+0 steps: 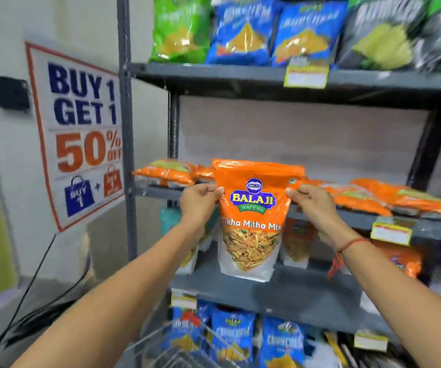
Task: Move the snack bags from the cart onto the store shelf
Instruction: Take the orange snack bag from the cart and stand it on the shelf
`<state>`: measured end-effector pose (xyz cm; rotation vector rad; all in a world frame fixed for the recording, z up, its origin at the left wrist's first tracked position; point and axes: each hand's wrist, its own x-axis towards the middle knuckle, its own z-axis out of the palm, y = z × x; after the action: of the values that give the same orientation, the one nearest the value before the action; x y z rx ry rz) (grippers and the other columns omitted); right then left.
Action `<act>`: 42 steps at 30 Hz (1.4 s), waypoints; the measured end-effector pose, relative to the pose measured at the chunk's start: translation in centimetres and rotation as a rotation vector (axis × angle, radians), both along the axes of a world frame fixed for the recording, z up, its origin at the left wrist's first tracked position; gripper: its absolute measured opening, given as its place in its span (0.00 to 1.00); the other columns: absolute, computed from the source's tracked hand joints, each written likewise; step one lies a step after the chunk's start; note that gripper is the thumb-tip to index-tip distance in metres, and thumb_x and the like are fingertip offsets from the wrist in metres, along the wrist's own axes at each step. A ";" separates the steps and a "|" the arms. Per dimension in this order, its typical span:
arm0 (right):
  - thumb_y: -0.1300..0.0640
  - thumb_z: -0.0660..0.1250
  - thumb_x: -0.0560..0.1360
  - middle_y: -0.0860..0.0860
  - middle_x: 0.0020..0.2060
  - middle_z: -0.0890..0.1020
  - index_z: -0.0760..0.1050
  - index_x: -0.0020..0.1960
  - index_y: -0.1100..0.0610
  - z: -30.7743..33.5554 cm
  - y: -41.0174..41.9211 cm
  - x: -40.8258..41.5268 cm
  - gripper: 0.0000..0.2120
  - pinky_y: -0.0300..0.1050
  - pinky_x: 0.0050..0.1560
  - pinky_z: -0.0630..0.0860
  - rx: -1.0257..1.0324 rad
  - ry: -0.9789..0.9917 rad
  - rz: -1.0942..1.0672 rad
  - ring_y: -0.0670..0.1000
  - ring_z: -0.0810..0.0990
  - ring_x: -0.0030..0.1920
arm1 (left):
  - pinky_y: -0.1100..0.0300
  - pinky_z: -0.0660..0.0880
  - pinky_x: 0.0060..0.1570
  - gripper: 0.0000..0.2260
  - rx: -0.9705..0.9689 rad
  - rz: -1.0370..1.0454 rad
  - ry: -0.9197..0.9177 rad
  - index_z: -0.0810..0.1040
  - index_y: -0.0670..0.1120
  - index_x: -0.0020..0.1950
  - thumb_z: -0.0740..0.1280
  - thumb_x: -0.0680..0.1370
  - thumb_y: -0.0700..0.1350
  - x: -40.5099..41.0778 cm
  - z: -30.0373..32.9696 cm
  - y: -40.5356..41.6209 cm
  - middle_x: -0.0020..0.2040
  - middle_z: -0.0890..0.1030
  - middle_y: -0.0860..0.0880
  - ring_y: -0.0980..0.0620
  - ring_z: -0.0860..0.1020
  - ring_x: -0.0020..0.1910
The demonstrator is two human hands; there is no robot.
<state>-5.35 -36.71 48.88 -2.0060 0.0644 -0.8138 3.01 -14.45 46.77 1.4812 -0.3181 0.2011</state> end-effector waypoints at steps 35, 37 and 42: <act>0.51 0.67 0.74 0.43 0.34 0.84 0.81 0.40 0.61 -18.7 -25.3 5.7 0.13 0.35 0.36 0.70 0.184 0.386 -0.184 0.34 0.80 0.32 | 0.50 0.79 0.50 0.06 0.150 -0.183 0.385 0.85 0.41 0.44 0.73 0.72 0.43 8.4 -18.9 -26.3 0.47 0.86 0.41 0.41 0.83 0.51; 0.51 0.67 0.74 0.43 0.33 0.84 0.81 0.40 0.62 -19.8 -27.4 6.9 0.14 0.36 0.35 0.70 0.182 0.404 -0.199 0.35 0.80 0.32 | 0.48 0.79 0.52 0.05 0.151 -0.164 0.381 0.84 0.42 0.42 0.73 0.72 0.43 9.2 -19.8 -28.4 0.46 0.86 0.40 0.40 0.83 0.50; 0.51 0.66 0.75 0.41 0.30 0.84 0.79 0.40 0.61 -21.9 -31.3 9.2 0.14 0.38 0.38 0.72 0.239 0.436 -0.208 0.40 0.81 0.38 | 0.51 0.80 0.50 0.07 0.161 -0.133 0.368 0.82 0.49 0.33 0.73 0.71 0.43 11.0 -21.4 -32.1 0.41 0.86 0.44 0.43 0.84 0.47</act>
<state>3.90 -67.96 26.96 -1.9327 0.6007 -0.4551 14.03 -46.50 25.38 1.6150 -0.1356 -0.2069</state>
